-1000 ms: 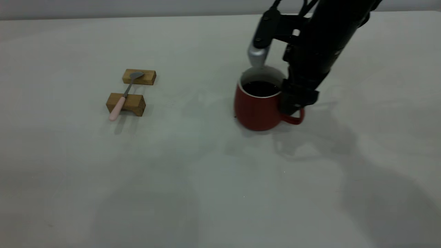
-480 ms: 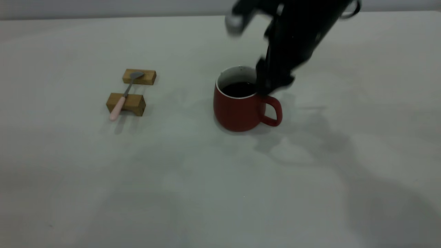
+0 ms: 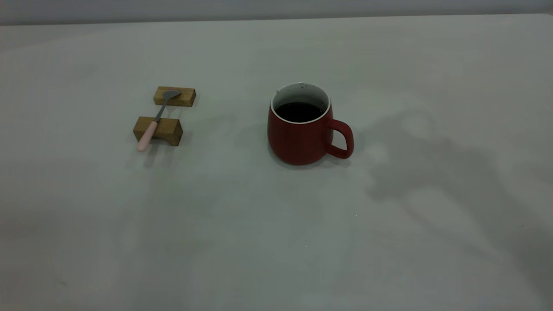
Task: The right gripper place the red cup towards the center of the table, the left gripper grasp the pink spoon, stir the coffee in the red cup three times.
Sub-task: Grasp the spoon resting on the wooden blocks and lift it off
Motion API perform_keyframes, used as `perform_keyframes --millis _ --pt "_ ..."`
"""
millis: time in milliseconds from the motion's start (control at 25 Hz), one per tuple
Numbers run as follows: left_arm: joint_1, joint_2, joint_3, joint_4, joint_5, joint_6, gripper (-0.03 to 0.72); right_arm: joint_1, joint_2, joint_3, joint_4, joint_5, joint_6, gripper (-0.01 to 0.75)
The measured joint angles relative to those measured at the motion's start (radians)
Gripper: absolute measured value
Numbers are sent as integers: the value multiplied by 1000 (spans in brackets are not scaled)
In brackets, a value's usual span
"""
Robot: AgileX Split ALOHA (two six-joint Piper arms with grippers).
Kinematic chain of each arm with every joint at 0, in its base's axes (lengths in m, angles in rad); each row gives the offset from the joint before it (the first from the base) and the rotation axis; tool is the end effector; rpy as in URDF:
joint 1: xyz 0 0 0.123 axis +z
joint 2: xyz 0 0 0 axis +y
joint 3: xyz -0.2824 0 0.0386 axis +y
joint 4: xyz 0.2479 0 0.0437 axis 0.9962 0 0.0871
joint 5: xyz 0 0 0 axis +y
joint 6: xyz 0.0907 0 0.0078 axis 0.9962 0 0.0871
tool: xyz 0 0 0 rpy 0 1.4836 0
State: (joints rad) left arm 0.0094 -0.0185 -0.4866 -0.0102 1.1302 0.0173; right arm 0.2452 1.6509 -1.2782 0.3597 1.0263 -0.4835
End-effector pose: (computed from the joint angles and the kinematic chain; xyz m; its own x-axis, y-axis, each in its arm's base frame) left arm -0.0091 -0.0009 0.2678 -0.5123 0.0081 -0.8588 0.0052 1.0000 0.0064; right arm 0.3159 0.1073 0.2686 -0.8005 -0.4825 -0.3556 -0.5683 0.7994 0.1948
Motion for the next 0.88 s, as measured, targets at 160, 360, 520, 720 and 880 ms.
perform_keyframes --millis 160,360,520,720,880 --pt "0 0 0 0 0 0 339 -18 -160 4 -80 176 143 592" --pt "0 0 0 0 0 0 339 -18 -368 82 -152 195 179 592" --pt "0 0 0 0 0 0 339 -18 -586 243 -178 199 192 592" --pt "0 0 0 0 0 0 342 -95 -925 499 -180 184 240 592" --pt "0 0 0 0 0 0 342 -190 -1200 653 -189 136 256 592"
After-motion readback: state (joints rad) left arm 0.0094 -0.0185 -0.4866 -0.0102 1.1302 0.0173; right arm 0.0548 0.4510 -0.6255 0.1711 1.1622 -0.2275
